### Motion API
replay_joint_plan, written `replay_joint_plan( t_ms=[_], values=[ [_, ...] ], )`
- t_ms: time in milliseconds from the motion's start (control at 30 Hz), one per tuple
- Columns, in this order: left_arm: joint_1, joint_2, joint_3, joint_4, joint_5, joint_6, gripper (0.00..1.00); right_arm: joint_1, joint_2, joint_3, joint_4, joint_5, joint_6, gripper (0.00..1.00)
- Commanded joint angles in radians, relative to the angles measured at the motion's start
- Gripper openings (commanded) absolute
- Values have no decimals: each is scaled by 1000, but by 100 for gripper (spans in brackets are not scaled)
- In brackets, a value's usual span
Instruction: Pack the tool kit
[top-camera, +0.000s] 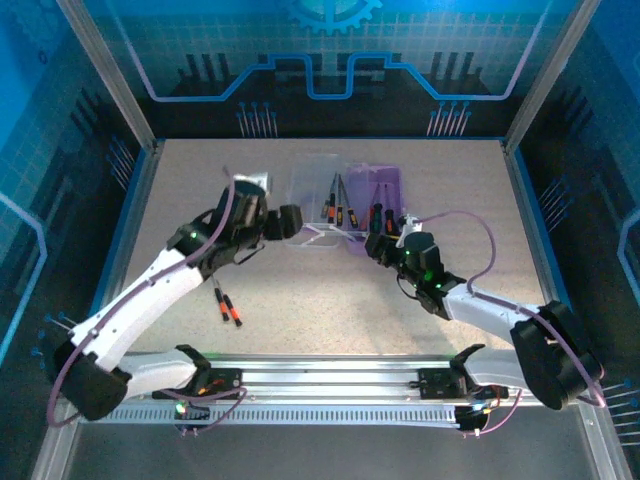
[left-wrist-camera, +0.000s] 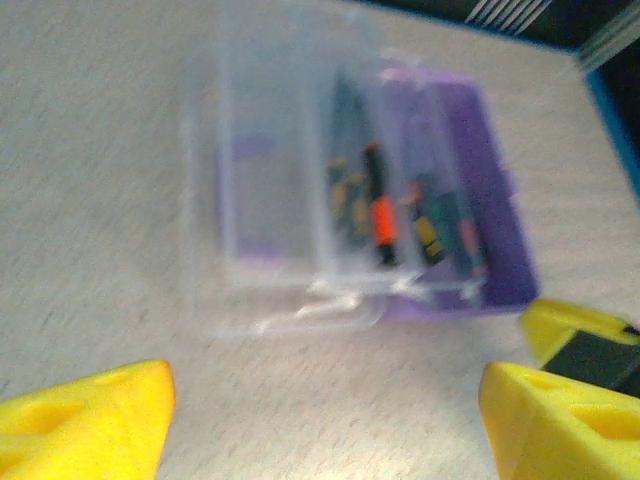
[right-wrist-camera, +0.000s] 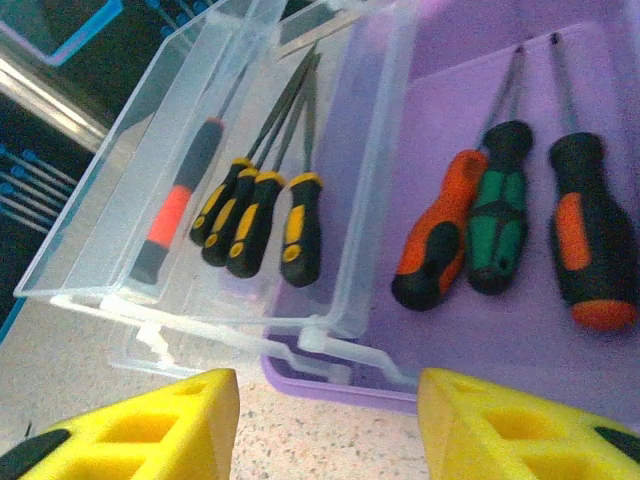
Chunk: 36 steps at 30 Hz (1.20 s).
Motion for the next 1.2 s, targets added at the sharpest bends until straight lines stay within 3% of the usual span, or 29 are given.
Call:
replay_joint_plan(
  t_ms=[0, 200, 333, 433, 733, 900, 1167],
  values=[
    [1, -117, -137, -56, -119, -104, 89, 29, 46, 73, 67, -92, -40, 56],
    [4, -357, -365, -172, -149, -264, 94, 162, 35, 120, 98, -150, -261, 61],
    [4, -465, -462, -255, -138, -361, 93, 247, 12, 128, -7, -60, -414, 62],
    [5, -503, -507, -287, -120, -412, 89, 261, 13, 90, 29, 30, -436, 62],
    [1, -382, -533, -381, -74, -533, 68, 262, 0, 56, 35, 152, -376, 62],
    [-4, -363, -587, -334, -34, -553, 53, 261, -5, 54, 27, 160, -360, 62],
    [-19, -295, -632, -261, 17, -561, 44, 261, 26, 61, 26, 173, -348, 61]
  ],
)
